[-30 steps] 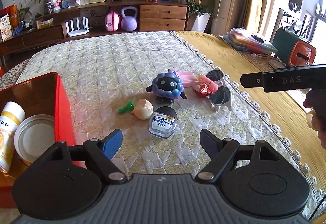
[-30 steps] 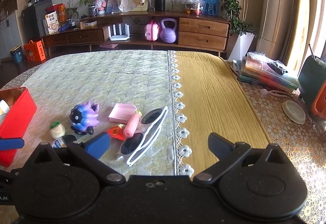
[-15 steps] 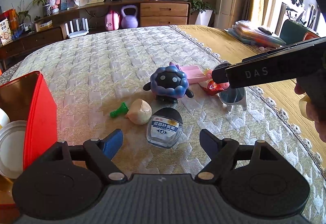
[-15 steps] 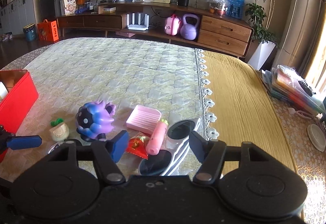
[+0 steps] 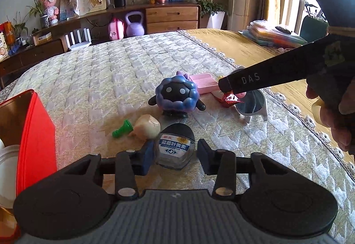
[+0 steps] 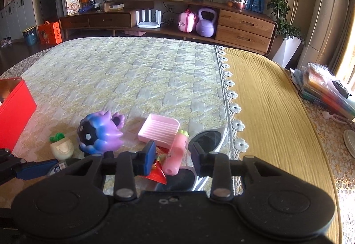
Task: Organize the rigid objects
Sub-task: 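Grasp the blue-white eye-drop bottle with the left tool while the right tool grasps the pink bottle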
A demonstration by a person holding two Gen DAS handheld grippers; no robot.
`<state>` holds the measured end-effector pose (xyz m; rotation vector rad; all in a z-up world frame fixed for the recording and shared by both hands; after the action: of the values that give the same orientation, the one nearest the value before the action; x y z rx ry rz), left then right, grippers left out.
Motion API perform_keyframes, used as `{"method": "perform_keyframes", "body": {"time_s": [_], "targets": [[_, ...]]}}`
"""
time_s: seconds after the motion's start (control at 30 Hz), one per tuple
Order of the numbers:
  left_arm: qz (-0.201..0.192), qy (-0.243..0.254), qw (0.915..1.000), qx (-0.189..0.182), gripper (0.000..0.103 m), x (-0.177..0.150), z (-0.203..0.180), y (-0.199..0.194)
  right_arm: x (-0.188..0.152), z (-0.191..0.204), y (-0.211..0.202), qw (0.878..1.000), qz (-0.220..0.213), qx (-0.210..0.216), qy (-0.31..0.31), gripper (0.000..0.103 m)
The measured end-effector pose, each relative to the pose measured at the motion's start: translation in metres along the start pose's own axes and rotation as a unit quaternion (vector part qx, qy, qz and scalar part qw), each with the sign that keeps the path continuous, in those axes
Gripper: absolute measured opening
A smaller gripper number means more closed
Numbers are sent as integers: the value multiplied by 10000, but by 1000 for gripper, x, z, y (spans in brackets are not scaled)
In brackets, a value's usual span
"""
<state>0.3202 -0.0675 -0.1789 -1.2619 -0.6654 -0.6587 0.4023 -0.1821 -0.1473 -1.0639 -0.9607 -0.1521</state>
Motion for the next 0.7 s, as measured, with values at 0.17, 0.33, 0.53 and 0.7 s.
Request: {"method": "perform_keyframes", "body": {"time_s": [0.17, 0.33, 0.53, 0.7], "targets": [[-13, 1, 10000, -13, 39, 1, 1, 0, -2, 2, -1, 10000, -14, 68, 46, 22], [22, -29, 10000, -37, 39, 0, 2, -1, -1, 1, -8, 9996, -141, 113, 211, 0], [47, -67, 9999, -90, 39, -1, 4, -7, -6, 2, -13, 9998, -55, 99, 177, 0], [39, -30, 9999, -102, 39, -4, 3, -11, -2, 4, -7, 9999, 56, 60, 109, 16]]}}
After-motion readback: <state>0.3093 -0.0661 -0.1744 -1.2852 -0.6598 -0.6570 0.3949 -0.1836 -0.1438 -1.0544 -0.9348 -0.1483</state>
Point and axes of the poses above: each gripper's, at about its wrist camera, not at the fingertips, and y roughly the way its jaws point, z to its left, x to its top, the point moved 9 cm from there along y, roughly the way its jaws point, and after that the axes turned 15 degrees about x, right-handed, at the moved point
